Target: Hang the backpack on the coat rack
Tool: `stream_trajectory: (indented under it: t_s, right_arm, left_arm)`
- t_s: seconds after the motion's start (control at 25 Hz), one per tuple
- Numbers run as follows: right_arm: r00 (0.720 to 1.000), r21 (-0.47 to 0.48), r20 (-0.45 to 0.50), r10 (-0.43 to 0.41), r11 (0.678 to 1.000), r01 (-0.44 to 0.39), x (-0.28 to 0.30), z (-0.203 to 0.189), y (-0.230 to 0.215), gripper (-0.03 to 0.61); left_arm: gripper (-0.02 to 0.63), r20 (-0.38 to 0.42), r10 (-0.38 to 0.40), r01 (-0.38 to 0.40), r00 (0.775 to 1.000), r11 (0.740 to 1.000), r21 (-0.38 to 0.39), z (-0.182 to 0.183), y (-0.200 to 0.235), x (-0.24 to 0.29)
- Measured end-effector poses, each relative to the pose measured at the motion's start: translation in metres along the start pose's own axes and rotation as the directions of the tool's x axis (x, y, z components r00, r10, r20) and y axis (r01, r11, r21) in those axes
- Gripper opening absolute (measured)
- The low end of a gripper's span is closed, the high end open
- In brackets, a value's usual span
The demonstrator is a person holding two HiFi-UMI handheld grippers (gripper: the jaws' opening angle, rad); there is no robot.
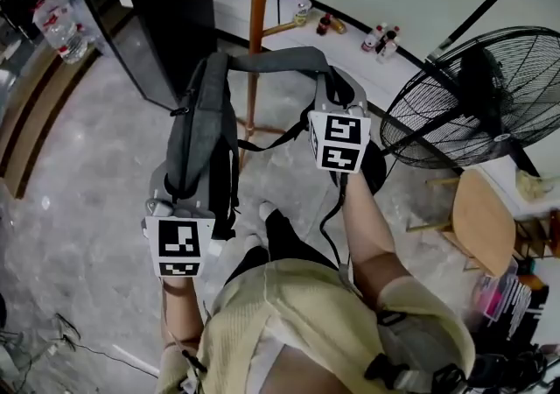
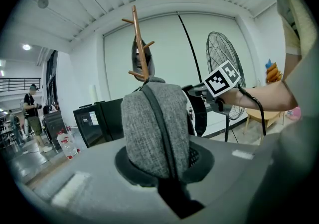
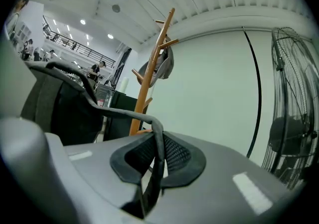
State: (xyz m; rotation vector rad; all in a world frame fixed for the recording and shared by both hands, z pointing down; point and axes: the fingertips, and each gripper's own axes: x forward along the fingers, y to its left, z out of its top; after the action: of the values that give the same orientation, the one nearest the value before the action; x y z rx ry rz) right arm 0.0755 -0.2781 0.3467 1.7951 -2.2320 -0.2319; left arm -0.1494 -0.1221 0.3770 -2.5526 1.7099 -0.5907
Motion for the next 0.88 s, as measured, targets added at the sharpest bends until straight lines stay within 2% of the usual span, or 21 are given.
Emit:
stream_trajectory:
  t_s: [0.52,0.72,0.8,0.88]
  right_arm:
    - [1.0,0.028,0.005,0.013,1.0,-0.013,0.091,0.005,-0.022,0.034]
    - [1.0,0.009,0.013,0.019,1.0,-0.019,0.12,0.006,-0.028,0.034]
    - [1.0,-0.031,0.024,0.02,0.999,-0.019,0.129,0.009,-0.026,0.034]
    - [0.999,-0.119,0.041,0.005,0.993,0.0,0.137,0.011,-0.025,0.034]
  left_arm:
    - [0.063,-0.033,0.013,-0.014,0.999,1.0,-0.011,0.01,0.015,0.057]
    - [0.063,-0.047,0.019,-0.019,0.999,1.0,-0.008,0.011,0.018,0.073]
    - [0.063,-0.051,0.023,-0.024,0.998,1.0,-0.01,0.011,0.018,0.077]
    - [0.063,-0.053,0.028,-0.029,0.998,0.999,-0.016,0.01,0.018,0.08]
